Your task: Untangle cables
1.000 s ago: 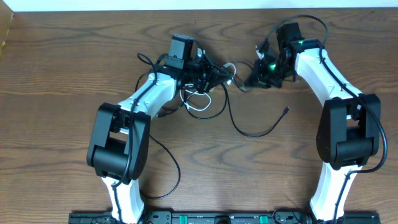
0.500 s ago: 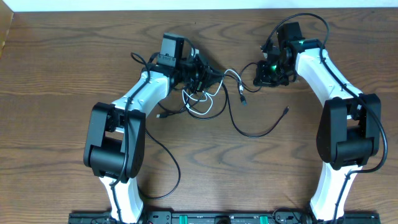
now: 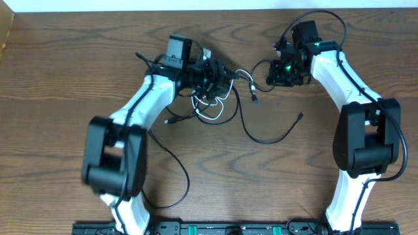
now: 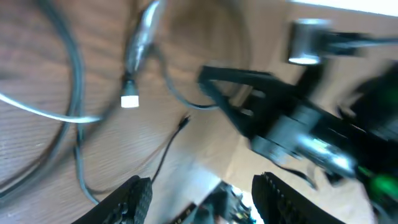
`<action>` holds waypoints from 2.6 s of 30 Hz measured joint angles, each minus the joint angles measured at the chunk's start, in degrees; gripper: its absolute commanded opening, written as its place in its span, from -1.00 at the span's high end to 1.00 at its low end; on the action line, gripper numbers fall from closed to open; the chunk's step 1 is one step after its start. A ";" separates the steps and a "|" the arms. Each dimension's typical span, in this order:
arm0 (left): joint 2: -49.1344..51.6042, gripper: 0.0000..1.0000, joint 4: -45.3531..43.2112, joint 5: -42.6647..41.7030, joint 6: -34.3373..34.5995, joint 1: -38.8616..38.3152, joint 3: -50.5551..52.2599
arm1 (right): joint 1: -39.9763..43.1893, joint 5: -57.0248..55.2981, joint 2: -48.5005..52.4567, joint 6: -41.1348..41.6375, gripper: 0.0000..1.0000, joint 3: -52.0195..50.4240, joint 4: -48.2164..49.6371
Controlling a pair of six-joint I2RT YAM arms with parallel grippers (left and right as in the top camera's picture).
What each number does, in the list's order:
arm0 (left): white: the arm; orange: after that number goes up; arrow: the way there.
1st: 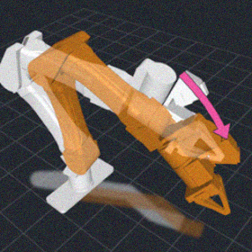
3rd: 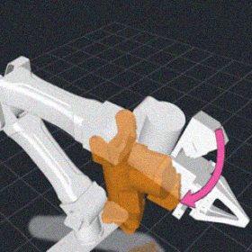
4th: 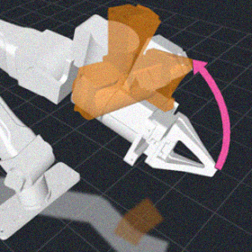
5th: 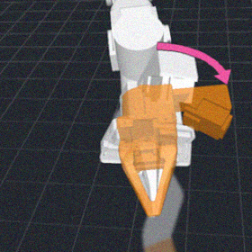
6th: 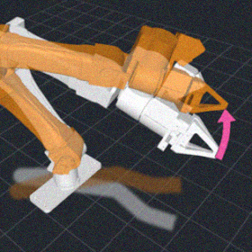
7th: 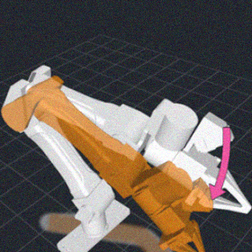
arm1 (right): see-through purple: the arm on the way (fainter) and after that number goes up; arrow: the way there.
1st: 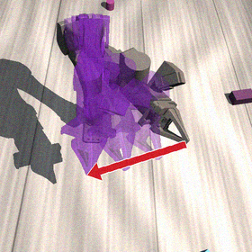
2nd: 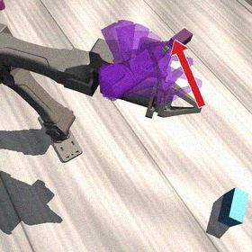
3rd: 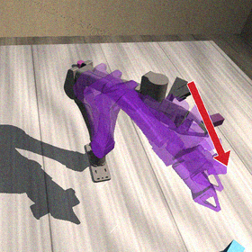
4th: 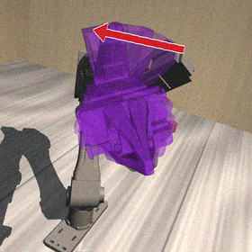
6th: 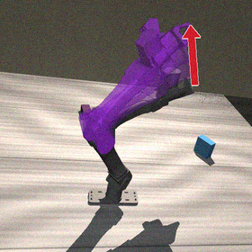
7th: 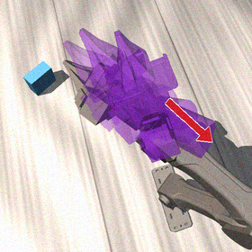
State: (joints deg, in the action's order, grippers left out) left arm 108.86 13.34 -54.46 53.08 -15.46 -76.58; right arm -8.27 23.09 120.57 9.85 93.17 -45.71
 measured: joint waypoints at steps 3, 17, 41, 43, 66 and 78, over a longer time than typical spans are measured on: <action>-7.48 -0.15 2.14 4.46 -1.77 0.04 -0.02 | 1.33 -0.72 0.00 0.04 0.18 0.00 0.52; -17.77 -0.15 28.68 36.37 -7.52 1.27 -0.70 | 0.39 1.90 -0.20 -0.22 -0.15 5.46 -6.84; -10.01 -0.18 31.82 46.34 -18.38 1.27 -0.70 | -23.17 -3.52 0.66 18.97 -0.11 4.61 -1.53; -10.01 -0.18 32.22 46.40 -18.43 1.27 -0.70 | -23.82 -4.98 1.84 20.24 0.05 4.61 -0.33; -10.01 -0.17 32.72 46.93 -18.43 1.27 -0.70 | -23.50 -6.16 3.85 21.64 0.98 2.38 6.71; -10.01 -0.18 31.17 46.93 -18.45 1.27 -0.70 | -18.97 7.17 -11.17 2.40 0.98 1.90 5.46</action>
State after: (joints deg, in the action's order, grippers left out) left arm 98.85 44.51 -7.53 34.63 -14.20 -77.28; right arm -27.24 30.26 109.40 12.25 95.07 -40.25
